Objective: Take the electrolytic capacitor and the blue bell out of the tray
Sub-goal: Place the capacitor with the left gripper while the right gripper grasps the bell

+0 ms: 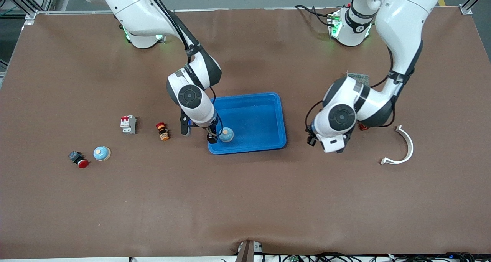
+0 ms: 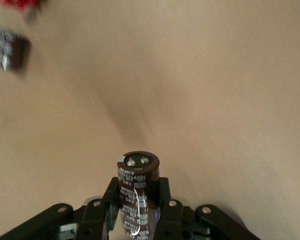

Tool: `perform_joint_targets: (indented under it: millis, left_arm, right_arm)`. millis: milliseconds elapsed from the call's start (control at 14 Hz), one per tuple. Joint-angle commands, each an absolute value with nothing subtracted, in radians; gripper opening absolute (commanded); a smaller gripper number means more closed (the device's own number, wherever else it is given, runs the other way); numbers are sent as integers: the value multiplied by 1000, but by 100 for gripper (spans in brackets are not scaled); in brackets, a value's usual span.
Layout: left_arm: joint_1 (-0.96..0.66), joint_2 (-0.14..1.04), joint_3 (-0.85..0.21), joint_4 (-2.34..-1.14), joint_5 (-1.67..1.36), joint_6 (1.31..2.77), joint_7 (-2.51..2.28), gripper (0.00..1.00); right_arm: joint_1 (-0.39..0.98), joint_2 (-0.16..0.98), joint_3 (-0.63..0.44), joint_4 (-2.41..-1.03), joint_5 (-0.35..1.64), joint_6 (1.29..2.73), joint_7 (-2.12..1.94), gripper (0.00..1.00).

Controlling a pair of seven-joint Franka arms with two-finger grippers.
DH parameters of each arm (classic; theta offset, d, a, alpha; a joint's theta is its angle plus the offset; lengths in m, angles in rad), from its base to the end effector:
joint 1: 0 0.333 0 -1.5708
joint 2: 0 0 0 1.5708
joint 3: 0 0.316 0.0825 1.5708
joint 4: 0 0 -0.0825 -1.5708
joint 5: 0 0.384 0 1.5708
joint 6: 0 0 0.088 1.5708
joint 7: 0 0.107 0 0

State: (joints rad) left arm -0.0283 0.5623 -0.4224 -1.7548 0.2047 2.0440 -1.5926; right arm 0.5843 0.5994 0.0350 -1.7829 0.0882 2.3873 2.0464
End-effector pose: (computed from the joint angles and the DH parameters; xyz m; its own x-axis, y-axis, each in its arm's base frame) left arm 0.5861 -0.2484 0.2555 0.4811 0.8747 -0.0584 0.8501 -0.4817 -0.2129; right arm 0.5373 0.3818 0.2193 0.0719 -0.9948 -0.0723 -0.9966 -0.0745 0.0349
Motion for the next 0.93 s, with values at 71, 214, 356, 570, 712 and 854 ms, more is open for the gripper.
perform_joint_targets:
  millis: [71,214,356,570,712,854]
  left_arm:
    - [81,546,-430,-1805,268,2042,-1479,0]
    - [139,563,-430,-1805,270,2052,-1404,0]
    - [193,574,-430,-1805,285,2054,-1301,0]
    - [259,595,-430,-1812,285,2065,-1194,0]
    - [299,597,-430,-1831,287,2066,-1084,0]
    - [327,598,-431,-1841,285,2066,-1002,0]
  right_arm:
    - [614,663,23,-1709,45,2393,2126,100]
    - [615,676,25,-1689,40,2391,2137,100]
    - [621,693,25,-1668,40,2391,2141,100]
    - [633,721,25,-1638,31,2391,2167,100]
    - [637,730,25,-1631,25,2391,2174,100]
    - [638,738,25,-1629,25,2395,2174,100]
